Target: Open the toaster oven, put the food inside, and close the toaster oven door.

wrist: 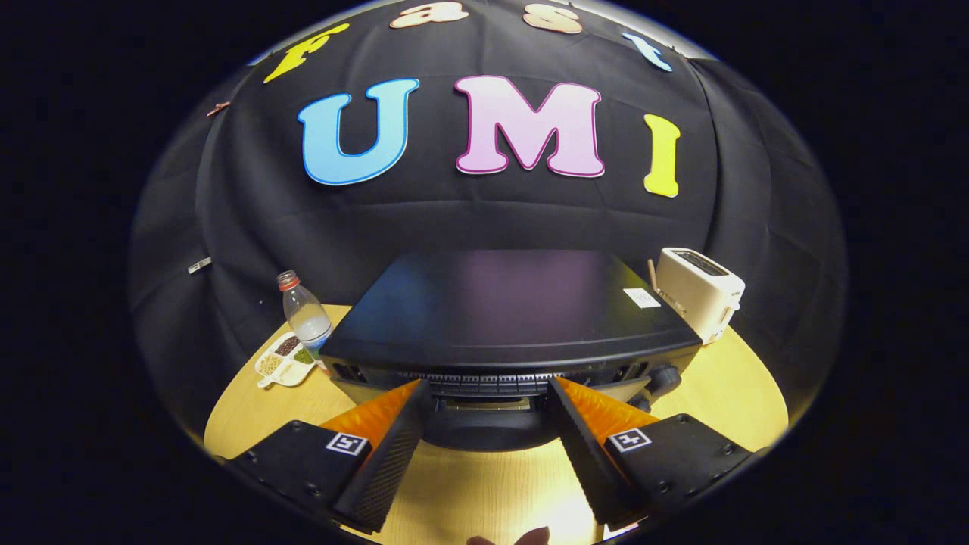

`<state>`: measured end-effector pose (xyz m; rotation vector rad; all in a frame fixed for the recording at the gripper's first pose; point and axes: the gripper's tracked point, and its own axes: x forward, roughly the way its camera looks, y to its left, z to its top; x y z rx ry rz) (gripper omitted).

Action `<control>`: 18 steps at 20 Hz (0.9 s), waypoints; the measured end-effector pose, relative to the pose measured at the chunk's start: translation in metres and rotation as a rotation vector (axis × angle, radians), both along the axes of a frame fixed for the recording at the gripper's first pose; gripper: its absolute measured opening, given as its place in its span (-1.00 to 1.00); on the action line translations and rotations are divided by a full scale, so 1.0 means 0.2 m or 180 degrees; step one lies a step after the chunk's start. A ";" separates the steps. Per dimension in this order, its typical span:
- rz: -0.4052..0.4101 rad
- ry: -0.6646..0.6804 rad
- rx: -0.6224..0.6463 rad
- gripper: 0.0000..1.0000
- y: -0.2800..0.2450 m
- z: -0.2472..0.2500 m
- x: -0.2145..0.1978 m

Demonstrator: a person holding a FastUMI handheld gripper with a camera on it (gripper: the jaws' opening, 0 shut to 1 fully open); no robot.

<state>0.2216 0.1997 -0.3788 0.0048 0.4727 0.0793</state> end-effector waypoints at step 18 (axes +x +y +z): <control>0.0071 0.0499 -0.0123 0.98 -0.15 -0.37 -0.63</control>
